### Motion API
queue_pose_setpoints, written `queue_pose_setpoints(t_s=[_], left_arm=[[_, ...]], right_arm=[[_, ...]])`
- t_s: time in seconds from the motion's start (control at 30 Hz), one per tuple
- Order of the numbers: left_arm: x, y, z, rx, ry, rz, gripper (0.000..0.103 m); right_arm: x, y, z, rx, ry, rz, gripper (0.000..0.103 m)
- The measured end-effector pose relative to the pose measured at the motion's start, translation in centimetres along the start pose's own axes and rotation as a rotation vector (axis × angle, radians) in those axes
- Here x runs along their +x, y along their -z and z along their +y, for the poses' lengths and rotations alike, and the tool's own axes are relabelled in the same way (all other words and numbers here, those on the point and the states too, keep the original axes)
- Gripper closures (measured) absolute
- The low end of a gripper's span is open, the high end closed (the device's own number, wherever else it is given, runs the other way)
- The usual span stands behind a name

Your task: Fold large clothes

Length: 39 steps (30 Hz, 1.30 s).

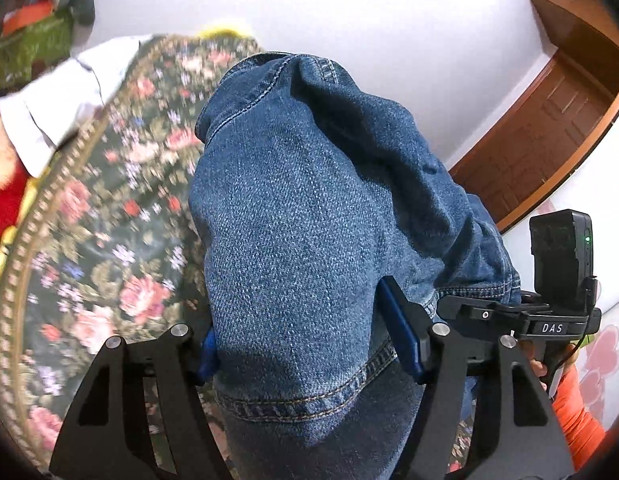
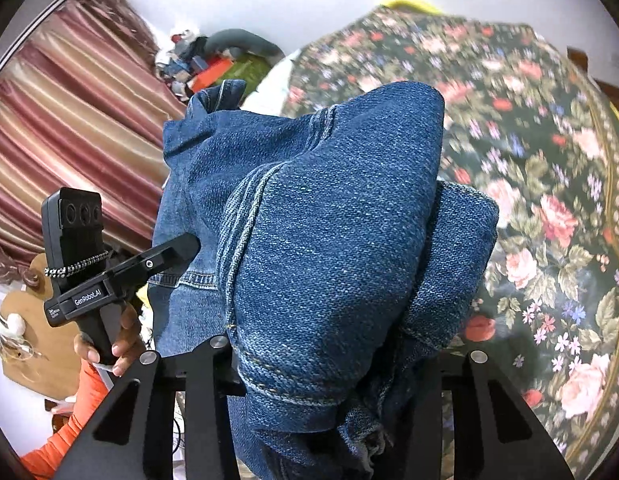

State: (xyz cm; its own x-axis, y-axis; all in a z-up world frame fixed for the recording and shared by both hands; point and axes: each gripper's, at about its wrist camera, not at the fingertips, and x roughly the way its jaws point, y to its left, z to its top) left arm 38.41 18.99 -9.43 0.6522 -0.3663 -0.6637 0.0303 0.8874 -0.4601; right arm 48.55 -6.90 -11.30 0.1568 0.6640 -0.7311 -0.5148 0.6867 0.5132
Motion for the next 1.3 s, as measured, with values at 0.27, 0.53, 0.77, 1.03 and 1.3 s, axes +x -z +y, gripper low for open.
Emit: queue_pose_setpoints(t_s=[0.27, 0.53, 0.77, 1.03, 1.3], left_arm=[[-6.4, 0.6, 2.3, 0.006, -0.008, -0.051, 0.034], [-7.7, 2.9, 7.5, -0.056, -0.029, -0.006, 0.034], [-5.0, 6.4, 12.7, -0.123, -0.042, 0.073, 0.034], [-0.3, 10.1, 17.8, -0.198, -0.070, 0.160, 0.034], [-1.5, 11.8, 18.0, -0.151, -0.083, 0.111, 0.034]], right_arm=[[-1.0, 0.7, 6.5, -0.039, 0.000, -0.021, 0.063], [3.6, 2.8, 10.0, -0.015, 0.013, 0.050, 0.063], [9.8, 5.6, 9.3, 0.048, 0.041, 0.142, 0.064], [16.3, 7.9, 7.0, 0.108, 0.058, 0.249, 0.064], [17.4, 8.0, 6.1, 0.110, 0.055, 0.281, 0.054]])
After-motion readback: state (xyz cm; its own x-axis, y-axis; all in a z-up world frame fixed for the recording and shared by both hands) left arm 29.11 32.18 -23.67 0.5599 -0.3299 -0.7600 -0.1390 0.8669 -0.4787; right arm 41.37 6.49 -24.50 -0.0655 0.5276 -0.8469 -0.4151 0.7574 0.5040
